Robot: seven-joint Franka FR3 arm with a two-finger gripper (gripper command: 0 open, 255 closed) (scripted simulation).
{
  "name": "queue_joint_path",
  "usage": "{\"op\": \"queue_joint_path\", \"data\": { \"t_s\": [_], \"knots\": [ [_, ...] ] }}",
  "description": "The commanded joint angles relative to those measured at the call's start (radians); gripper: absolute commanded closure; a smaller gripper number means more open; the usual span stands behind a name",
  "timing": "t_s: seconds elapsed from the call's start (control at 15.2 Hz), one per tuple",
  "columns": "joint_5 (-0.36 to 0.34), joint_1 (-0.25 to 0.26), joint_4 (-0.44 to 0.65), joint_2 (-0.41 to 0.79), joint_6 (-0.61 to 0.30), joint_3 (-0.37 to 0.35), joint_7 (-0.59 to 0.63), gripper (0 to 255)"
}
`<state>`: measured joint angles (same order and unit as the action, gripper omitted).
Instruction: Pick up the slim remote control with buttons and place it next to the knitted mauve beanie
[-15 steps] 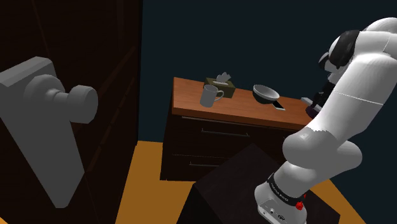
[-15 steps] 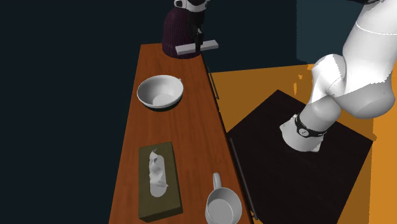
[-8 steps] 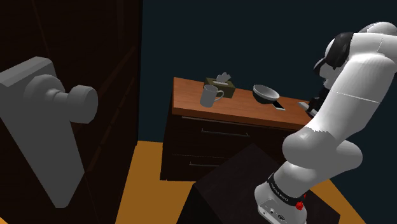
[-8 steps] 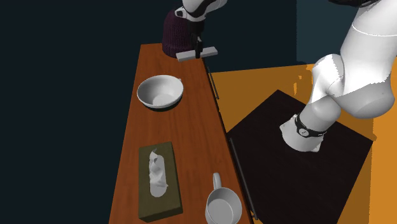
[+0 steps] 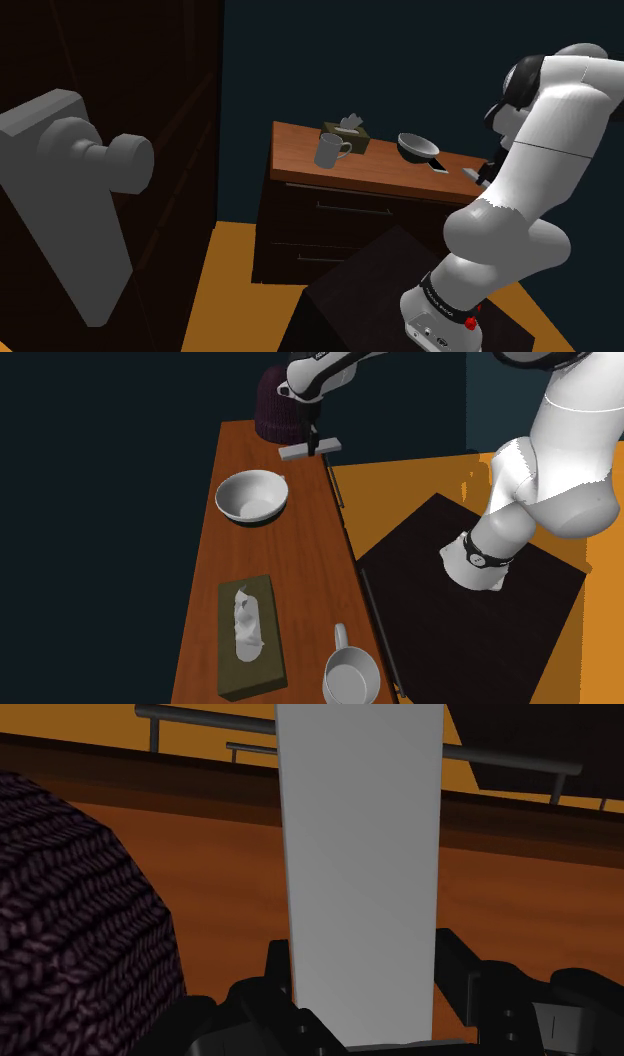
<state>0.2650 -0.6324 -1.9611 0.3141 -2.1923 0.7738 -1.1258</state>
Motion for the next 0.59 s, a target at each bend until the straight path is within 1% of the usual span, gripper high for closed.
{"op": "queue_joint_path", "data": {
  "t_s": [0.0, 0.53],
  "knots": [
    [0.016, -0.007, -0.006, 0.017, -0.020, -0.008, -0.010, 255],
    [0.024, -0.010, -0.010, 0.025, -0.029, -0.012, -0.015, 255]
  ]
}}
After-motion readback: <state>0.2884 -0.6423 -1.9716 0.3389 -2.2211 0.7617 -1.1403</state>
